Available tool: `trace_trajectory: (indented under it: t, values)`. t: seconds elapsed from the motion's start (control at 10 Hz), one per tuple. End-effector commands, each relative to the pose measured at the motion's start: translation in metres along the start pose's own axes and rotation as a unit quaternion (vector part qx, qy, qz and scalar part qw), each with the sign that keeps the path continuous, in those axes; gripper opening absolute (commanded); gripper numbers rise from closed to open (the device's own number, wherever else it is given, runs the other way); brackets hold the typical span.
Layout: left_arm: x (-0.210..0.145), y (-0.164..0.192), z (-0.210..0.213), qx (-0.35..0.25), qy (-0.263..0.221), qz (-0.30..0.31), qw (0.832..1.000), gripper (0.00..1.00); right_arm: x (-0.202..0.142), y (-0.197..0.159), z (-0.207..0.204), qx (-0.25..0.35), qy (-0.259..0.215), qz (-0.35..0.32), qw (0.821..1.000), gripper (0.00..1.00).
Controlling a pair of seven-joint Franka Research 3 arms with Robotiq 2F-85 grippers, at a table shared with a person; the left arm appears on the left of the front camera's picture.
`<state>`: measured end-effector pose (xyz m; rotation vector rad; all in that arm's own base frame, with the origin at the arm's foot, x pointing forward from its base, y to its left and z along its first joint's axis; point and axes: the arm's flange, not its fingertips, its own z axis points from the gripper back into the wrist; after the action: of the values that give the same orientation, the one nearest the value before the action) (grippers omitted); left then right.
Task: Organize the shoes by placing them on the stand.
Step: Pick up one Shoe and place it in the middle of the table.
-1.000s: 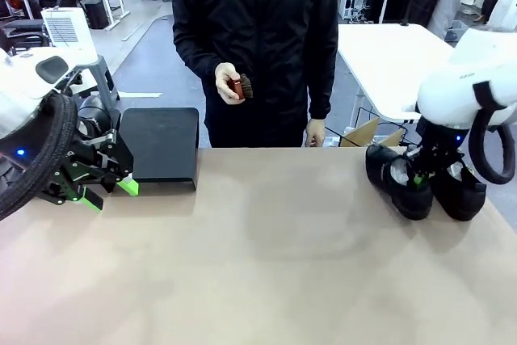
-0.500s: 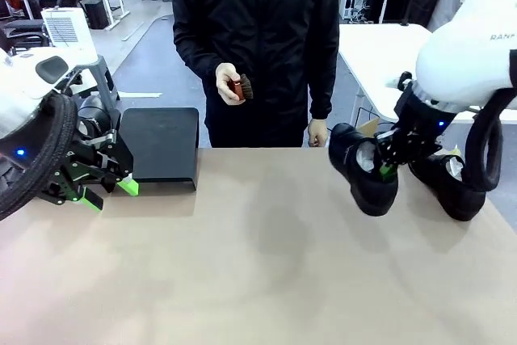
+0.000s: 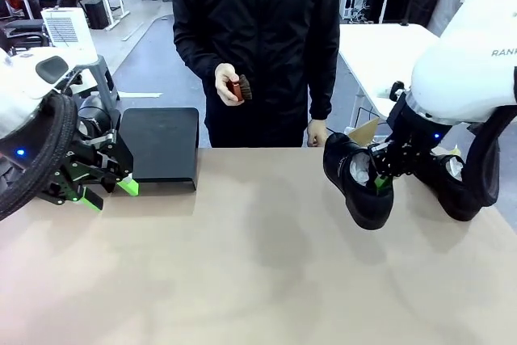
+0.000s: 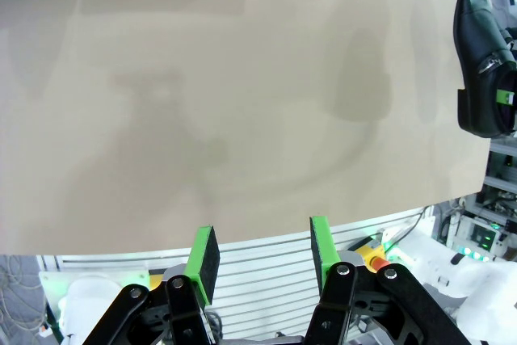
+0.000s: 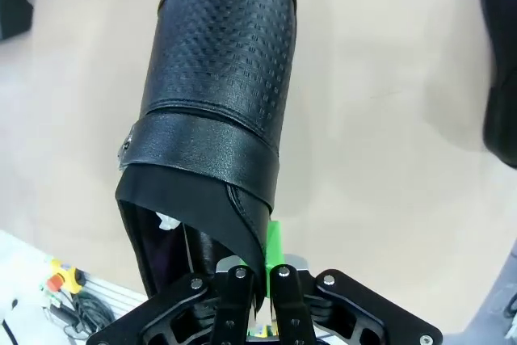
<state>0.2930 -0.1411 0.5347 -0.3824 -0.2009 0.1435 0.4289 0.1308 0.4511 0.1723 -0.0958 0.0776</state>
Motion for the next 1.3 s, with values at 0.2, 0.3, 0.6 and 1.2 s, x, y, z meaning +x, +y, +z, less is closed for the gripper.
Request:
trace_trajectory:
  t: [0.2, 0.3, 0.6, 1.2]
  values:
    - [-0.001, -0.001, 0.001, -0.007, 0.004, 0.0, 1.0, 0.61, -0.03, 0.06, -0.018, 0.021, -0.04, -0.096, 0.994, 0.0]
    - [-0.001, -0.001, 0.001, -0.007, 0.004, 0.0, 1.0, 0.61, -0.038, 0.089, -0.035, 0.029, -0.025, -0.084, 0.996, 0.0]
    - [-0.001, -0.001, 0.001, -0.007, 0.004, 0.0, 1.0, 0.61, -0.046, 0.158, -0.094, 0.041, 0.018, -0.017, 0.999, 0.0]
    - [-0.001, -0.001, 0.001, -0.007, 0.004, 0.0, 1.0, 0.61, -0.061, 0.183, -0.114, 0.031, 0.021, -0.02, 0.999, 0.3]
